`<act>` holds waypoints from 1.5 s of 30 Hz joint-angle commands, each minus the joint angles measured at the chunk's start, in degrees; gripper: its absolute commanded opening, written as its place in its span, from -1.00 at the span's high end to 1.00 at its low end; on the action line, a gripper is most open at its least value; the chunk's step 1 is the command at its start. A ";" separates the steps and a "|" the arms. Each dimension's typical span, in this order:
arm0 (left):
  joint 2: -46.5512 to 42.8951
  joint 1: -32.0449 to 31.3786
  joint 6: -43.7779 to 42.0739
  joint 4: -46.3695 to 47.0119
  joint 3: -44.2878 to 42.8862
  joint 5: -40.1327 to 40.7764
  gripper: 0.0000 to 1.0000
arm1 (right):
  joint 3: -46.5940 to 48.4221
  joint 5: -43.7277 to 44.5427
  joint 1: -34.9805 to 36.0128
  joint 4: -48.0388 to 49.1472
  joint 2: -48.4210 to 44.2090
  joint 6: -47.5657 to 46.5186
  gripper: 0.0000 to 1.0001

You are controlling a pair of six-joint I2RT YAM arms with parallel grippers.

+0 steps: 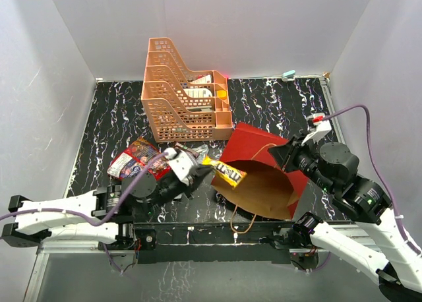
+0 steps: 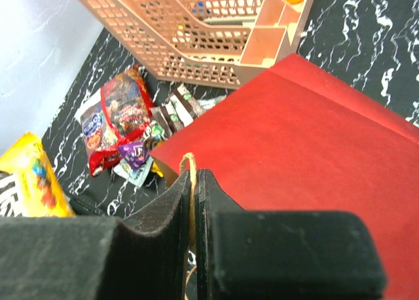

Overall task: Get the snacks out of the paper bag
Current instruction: Take out the snack from the paper bag, then place the snack at the center of the board, then adjust the paper bag at the center of the board.

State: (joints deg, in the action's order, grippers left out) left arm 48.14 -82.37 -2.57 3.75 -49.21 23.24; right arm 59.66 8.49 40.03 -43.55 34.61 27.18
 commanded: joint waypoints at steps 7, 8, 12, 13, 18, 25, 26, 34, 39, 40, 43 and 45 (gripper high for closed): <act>3.57 8.38 22.69 -26.69 -4.13 28.43 1.00 | 11.26 12.69 0.11 3.20 1.86 -1.21 0.85; 4.29 12.36 24.55 -27.70 -3.70 25.37 1.00 | 11.73 14.19 0.13 2.76 1.86 -0.86 0.85; 5.98 25.17 27.03 -26.31 0.49 14.50 1.00 | 13.23 18.74 0.13 0.00 1.93 0.83 0.85; 6.59 27.07 27.39 -26.04 1.27 13.94 1.00 | 13.33 19.05 0.09 -0.71 1.99 1.12 0.85; 9.19 33.69 30.27 -25.89 4.53 15.23 1.00 | 12.85 15.00 0.12 0.65 2.25 2.32 0.85; 11.68 37.66 38.54 -25.14 10.59 16.29 1.00 | 14.00 5.37 0.14 10.58 7.47 4.12 0.85; 12.13 37.83 39.72 -24.85 11.40 16.76 1.00 | 14.37 4.44 0.14 12.63 8.43 4.98 0.85; 14.27 38.41 46.40 -24.26 14.91 17.28 0.96 | 16.26 15.10 0.12 25.71 11.78 5.45 0.85; 13.32 38.41 47.11 -25.57 13.97 16.83 0.54 | 13.96 29.50 0.13 25.42 10.20 2.37 0.85; 12.95 38.42 46.96 -25.79 13.65 16.73 0.49 | 12.21 33.07 0.12 24.55 9.05 2.95 0.85; 11.52 38.42 46.38 -26.14 12.46 16.24 0.22 | 5.73 42.66 0.12 22.55 3.64 3.65 0.85; 10.84 38.42 45.53 -26.20 11.38 15.37 0.02 | 2.64 48.51 0.13 18.88 1.21 4.91 0.85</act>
State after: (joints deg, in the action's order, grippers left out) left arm 61.54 -44.36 43.24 -21.52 -34.65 38.57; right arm 66.87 40.05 40.07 -22.50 40.91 31.14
